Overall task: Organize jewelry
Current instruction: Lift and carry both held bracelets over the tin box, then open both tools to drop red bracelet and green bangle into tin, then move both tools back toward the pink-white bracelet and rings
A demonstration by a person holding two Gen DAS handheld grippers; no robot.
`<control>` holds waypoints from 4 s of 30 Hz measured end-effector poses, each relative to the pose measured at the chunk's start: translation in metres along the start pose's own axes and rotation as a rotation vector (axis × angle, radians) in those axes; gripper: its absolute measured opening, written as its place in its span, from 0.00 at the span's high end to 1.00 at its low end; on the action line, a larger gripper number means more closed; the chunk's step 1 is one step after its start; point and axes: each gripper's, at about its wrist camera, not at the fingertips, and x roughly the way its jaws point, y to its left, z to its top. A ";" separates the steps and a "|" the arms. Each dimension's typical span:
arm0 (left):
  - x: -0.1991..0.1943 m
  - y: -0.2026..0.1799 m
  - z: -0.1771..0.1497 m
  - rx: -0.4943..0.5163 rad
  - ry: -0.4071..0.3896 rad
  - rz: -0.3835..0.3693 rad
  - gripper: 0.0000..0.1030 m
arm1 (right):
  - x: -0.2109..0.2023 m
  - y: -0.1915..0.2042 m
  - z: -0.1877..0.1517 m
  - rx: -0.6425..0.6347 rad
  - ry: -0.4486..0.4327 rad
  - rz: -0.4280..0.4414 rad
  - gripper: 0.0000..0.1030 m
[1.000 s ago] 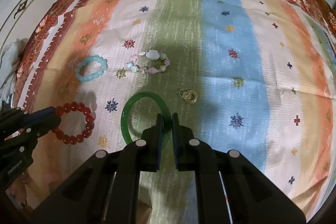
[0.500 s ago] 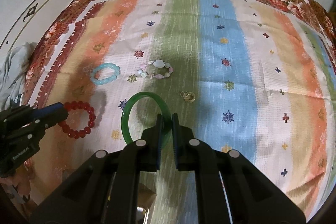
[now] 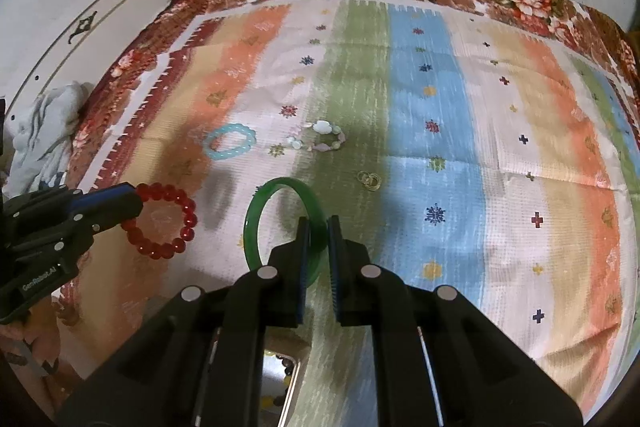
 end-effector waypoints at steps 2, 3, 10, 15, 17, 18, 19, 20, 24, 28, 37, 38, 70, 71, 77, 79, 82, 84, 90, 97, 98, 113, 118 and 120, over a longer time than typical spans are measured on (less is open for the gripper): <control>-0.005 -0.003 -0.001 0.005 -0.009 -0.004 0.88 | -0.005 0.002 -0.003 -0.004 -0.005 0.002 0.90; -0.007 -0.004 -0.002 0.007 -0.013 -0.006 0.87 | -0.007 0.003 -0.004 -0.008 -0.008 0.003 0.90; -0.020 -0.012 -0.011 0.030 -0.030 -0.024 0.87 | -0.024 0.011 -0.015 -0.030 -0.032 0.017 0.90; -0.032 -0.018 -0.018 0.045 -0.048 -0.040 0.87 | -0.039 0.017 -0.024 -0.047 -0.053 0.035 0.90; -0.037 -0.021 -0.021 0.049 -0.059 -0.047 0.87 | -0.044 0.019 -0.029 -0.049 -0.062 0.038 0.90; -0.040 -0.022 -0.023 0.051 -0.063 -0.051 0.87 | -0.046 0.020 -0.031 -0.051 -0.064 0.040 0.90; -0.042 -0.024 -0.025 0.053 -0.067 -0.056 0.88 | -0.048 0.021 -0.033 -0.055 -0.065 0.043 0.90; -0.044 -0.025 -0.027 0.054 -0.070 -0.059 0.87 | -0.050 0.023 -0.036 -0.057 -0.067 0.047 0.90; -0.051 -0.031 -0.037 0.064 -0.078 -0.075 0.87 | -0.060 0.027 -0.046 -0.067 -0.080 0.063 0.90; -0.056 -0.035 -0.046 0.069 -0.082 -0.087 0.87 | -0.068 0.030 -0.057 -0.072 -0.089 0.077 0.90; -0.061 -0.041 -0.064 0.078 -0.078 -0.106 0.87 | -0.074 0.030 -0.087 -0.073 -0.070 0.095 0.90; -0.061 -0.043 -0.066 0.081 -0.077 -0.107 0.87 | -0.074 0.030 -0.090 -0.073 -0.069 0.095 0.90; -0.029 -0.007 -0.047 0.014 -0.055 0.070 0.52 | -0.027 0.001 -0.060 0.004 -0.004 0.036 0.42; -0.027 -0.008 -0.045 0.012 -0.053 0.070 0.52 | -0.025 0.001 -0.058 -0.001 -0.004 0.035 0.42; -0.017 -0.010 -0.034 0.039 -0.052 0.111 0.52 | -0.017 -0.004 -0.049 0.007 0.005 0.025 0.42; -0.013 -0.009 -0.031 0.038 -0.043 0.109 0.52 | -0.012 -0.005 -0.044 0.002 0.007 0.020 0.42; -0.009 -0.007 -0.028 0.047 -0.035 0.121 0.52 | -0.005 -0.005 -0.037 0.003 0.014 0.022 0.42; -0.004 -0.003 -0.026 0.046 -0.025 0.130 0.52 | -0.001 -0.005 -0.033 0.007 0.016 0.028 0.42; 0.009 0.011 -0.015 0.024 -0.006 0.147 0.52 | 0.011 -0.004 -0.023 0.008 0.029 0.032 0.42; 0.028 0.018 -0.001 0.022 0.019 0.157 0.52 | 0.026 -0.007 -0.016 0.009 0.048 0.035 0.41; 0.030 0.019 0.000 0.023 0.022 0.161 0.52 | 0.027 -0.008 -0.015 0.010 0.049 0.040 0.41; 0.064 0.030 0.019 0.032 0.069 0.215 0.50 | 0.049 -0.011 -0.004 0.022 0.089 0.047 0.35; 0.072 0.033 0.025 0.019 0.084 0.184 0.50 | 0.052 -0.007 0.002 0.025 0.095 0.073 0.31; 0.077 0.036 0.028 0.006 0.094 0.172 0.50 | 0.057 -0.006 0.003 0.020 0.105 0.070 0.31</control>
